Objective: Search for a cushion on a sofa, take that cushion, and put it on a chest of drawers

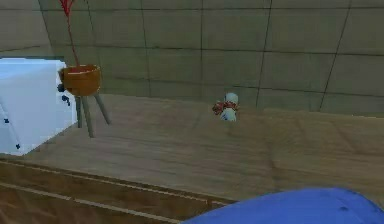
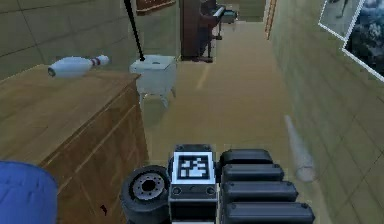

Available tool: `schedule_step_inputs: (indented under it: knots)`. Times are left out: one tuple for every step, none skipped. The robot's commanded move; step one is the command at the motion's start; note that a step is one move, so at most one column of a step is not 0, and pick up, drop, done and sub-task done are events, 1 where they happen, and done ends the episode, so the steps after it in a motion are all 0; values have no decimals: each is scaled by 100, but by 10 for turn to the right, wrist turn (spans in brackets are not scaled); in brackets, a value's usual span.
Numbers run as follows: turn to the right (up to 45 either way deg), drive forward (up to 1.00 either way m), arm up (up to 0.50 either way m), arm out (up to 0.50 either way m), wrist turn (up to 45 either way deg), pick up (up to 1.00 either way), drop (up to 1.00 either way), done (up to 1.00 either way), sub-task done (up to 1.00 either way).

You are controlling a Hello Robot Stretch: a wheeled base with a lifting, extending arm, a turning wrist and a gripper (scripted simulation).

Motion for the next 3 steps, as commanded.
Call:
schedule_step_inputs:
  knots:
    - [-450,0,0,0,0,0,0,0,0]
    - [-180,0,0,0,0,0,0,0,0]
    - [0,0,0,48,0,0,0,0,0]
